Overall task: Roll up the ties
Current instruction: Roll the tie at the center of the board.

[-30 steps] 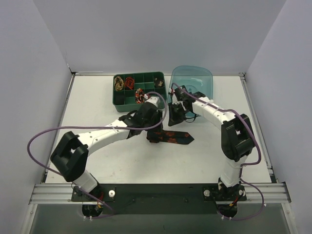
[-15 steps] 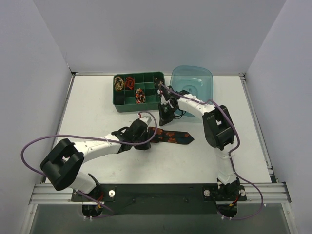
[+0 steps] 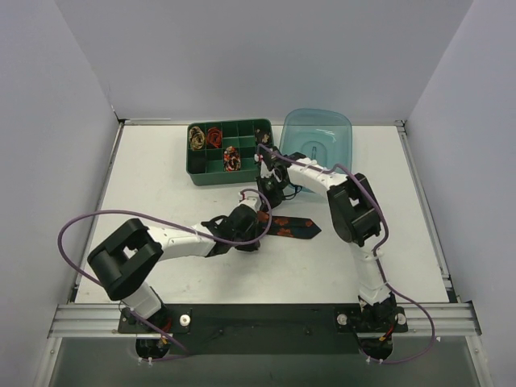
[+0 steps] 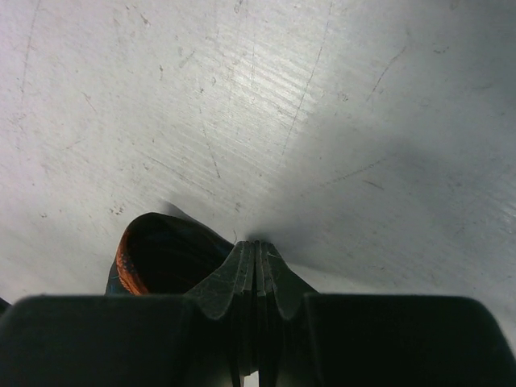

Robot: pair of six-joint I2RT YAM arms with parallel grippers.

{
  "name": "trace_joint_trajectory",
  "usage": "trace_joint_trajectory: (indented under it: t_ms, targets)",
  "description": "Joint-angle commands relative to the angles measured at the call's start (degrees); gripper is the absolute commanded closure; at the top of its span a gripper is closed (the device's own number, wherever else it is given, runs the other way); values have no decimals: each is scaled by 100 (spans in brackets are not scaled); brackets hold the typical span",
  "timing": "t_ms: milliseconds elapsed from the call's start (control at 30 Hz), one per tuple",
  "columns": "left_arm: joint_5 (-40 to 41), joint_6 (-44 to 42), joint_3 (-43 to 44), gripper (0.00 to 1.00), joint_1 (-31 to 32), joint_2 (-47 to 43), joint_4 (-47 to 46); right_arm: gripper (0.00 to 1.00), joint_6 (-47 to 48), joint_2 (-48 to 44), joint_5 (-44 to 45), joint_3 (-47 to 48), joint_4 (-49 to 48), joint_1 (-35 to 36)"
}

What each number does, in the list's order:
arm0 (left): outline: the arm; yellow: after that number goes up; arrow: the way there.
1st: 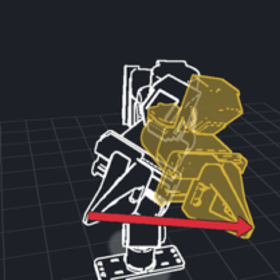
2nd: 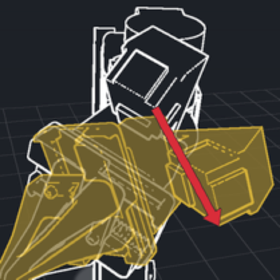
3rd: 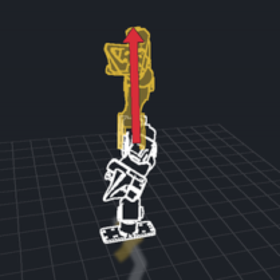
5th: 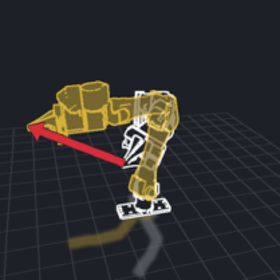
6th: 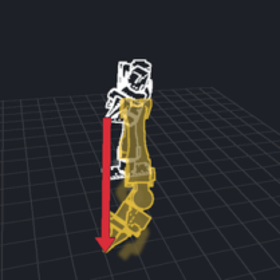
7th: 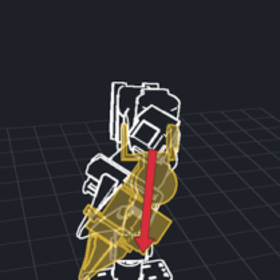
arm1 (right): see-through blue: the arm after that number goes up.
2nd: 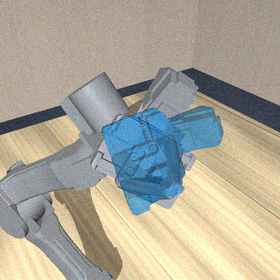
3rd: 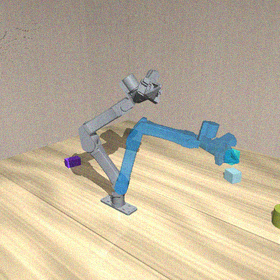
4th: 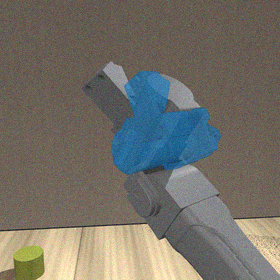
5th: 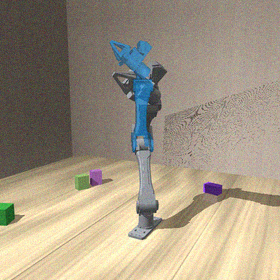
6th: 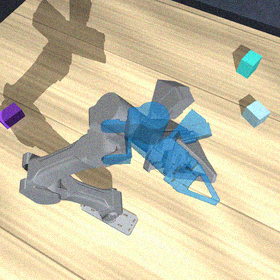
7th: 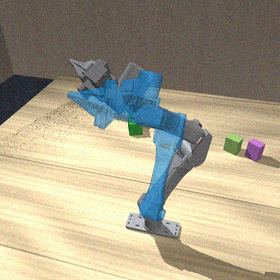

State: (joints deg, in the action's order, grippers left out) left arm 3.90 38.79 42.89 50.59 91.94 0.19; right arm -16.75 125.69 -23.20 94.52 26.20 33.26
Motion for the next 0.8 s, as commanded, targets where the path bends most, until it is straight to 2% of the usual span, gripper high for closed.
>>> trace_joint_trajectory:
  t_ms: [0,367,533,767]
  targets:
    - [497,77,193,100,30,192,-308,100,137,43,-141,-12,333,93]
    - [743,252,237,100,30,623,-836,100,304,-71,-185,-373,430,216]
    - [1182,436,272,100,39,667,-582,100,331,-123,-176,-390,465,216]
    - [1192,367,334,100,48,755,-537,100,366,-203,-141,-426,483,243]
